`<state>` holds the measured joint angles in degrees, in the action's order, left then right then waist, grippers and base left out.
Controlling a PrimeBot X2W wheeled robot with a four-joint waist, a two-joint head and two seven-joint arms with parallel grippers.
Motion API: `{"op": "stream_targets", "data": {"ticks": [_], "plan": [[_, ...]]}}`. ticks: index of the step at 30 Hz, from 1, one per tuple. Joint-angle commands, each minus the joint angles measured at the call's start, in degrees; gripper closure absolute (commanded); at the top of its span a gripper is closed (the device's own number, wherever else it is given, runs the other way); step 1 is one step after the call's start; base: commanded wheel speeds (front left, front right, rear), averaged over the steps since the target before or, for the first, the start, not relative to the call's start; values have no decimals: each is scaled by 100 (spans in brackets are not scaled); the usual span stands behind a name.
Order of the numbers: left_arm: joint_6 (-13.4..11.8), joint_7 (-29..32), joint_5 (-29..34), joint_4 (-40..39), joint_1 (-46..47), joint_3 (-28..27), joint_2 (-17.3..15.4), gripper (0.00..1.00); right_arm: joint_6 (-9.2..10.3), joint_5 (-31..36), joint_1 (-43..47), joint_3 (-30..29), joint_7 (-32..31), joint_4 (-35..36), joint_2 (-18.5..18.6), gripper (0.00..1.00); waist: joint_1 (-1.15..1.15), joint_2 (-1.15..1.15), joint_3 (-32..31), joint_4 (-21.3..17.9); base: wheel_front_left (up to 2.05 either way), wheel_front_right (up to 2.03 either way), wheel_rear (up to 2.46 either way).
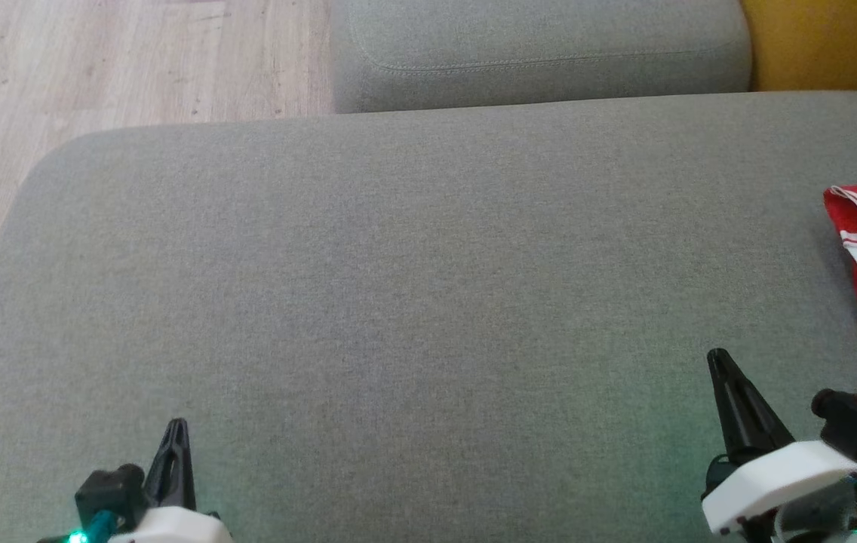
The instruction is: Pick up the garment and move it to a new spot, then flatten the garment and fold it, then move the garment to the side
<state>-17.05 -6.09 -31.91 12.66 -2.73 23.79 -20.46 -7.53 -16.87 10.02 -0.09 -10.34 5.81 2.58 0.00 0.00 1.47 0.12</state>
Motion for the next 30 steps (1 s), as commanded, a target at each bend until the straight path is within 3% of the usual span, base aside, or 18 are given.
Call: {"op": "stream_targets", "data": {"ticks": [1, 30], "plan": [[39, 1, -108, -132, 213, -166, -36, 100, 0, -158, -206, 6, 61, 145, 46, 100, 0, 0, -2, 0, 0, 0, 0], [637, 289, -1580, -38, 391, -842, 382, 100, 1, -2064, -550, -33, 237, -375, 129, 100, 0, 0, -33, -3, 0, 0, 0]]}}
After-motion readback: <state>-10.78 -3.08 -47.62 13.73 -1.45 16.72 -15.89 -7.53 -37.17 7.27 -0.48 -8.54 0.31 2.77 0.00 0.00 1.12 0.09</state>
